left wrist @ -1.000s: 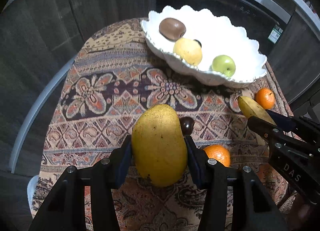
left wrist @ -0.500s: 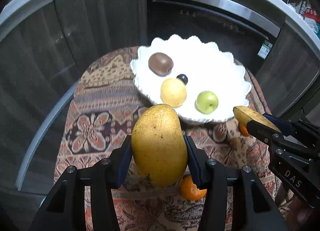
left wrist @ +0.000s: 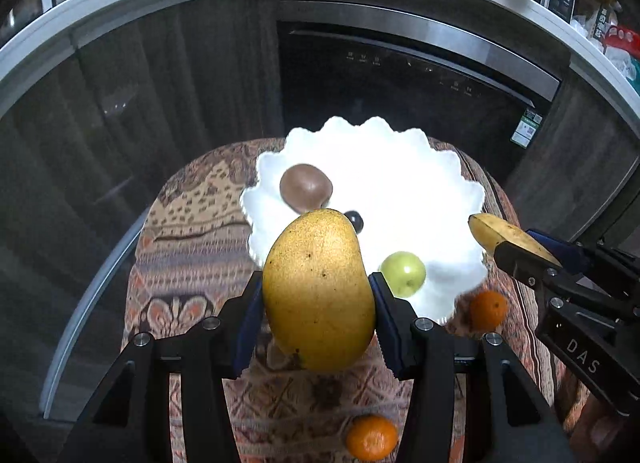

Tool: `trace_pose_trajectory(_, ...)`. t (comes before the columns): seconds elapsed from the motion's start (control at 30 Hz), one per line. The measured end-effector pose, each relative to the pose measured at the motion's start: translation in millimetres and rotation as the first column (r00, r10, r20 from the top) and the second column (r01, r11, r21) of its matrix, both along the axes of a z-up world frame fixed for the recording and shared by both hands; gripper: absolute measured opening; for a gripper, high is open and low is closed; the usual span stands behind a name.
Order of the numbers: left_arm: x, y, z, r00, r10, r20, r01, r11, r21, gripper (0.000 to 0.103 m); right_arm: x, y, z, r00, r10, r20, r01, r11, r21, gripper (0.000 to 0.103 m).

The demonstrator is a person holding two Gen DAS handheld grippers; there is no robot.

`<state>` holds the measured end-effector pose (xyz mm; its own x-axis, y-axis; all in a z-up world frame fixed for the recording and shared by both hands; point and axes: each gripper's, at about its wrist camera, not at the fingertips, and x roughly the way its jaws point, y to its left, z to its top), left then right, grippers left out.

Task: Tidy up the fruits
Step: 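Carry the mango and banana over the white bowl and release both inside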

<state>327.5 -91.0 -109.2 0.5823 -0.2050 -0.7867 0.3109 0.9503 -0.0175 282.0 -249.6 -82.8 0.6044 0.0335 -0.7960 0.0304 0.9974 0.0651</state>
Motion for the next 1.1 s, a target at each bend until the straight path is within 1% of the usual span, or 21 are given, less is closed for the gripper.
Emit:
trace_pose_trajectory(0.2,33,-9,-6,1.000,0.001,-0.003,-0.001,1.000,0.013,0.050,27,-10,-10,1.000,-0.023,-0.007,0.023,1.000,-0.008,0.032)
trace_pose_trajectory(0.53,78,-25,-34,0.999,-0.013,-0.049,0.014,1.000,0.024,0.050,65,-24,-31,0.998,-0.061,-0.024,0.061,0.998,-0.019,0.032)
trace_pose_trajectory(0.9,93,-30,-53,0.996,-0.017,-0.092,0.020,0.999,0.028,0.051,84,-28,-53,0.997,-0.059,-0.058,0.058,0.998,-0.016,0.032)
trace_pose_trajectory(0.97,90,-30,-50,0.998,-0.017,-0.068,0.019,0.999,0.032,0.058,84,-28,-52,0.997,-0.062,-0.051,0.061,0.998,-0.018,0.033)
trace_pose_trajectory(1.0,89,-29,-47,0.998,-0.013,-0.057,0.015,0.999,0.038,0.069,83,-28,-51,0.997,-0.062,-0.041,0.061,0.998,-0.023,0.034)
trace_pose_trajectory(1.03,88,-28,-45,0.999,-0.007,-0.045,0.009,0.999,0.042,0.075,82,-27,-49,0.997,-0.063,-0.032,0.062,0.998,-0.029,0.043)
trace_pose_trajectory(1.07,87,-26,-41,0.999,-0.001,-0.032,0.003,0.999,0.041,0.077,81,-27,-46,0.997,-0.071,-0.023,0.070,0.997,-0.039,0.059)
trace_pose_trajectory(1.1,86,-25,-39,1.000,0.001,-0.027,0.000,0.999,0.043,0.079,80,-28,-44,0.997,-0.082,-0.013,0.082,0.996,-0.048,0.066)
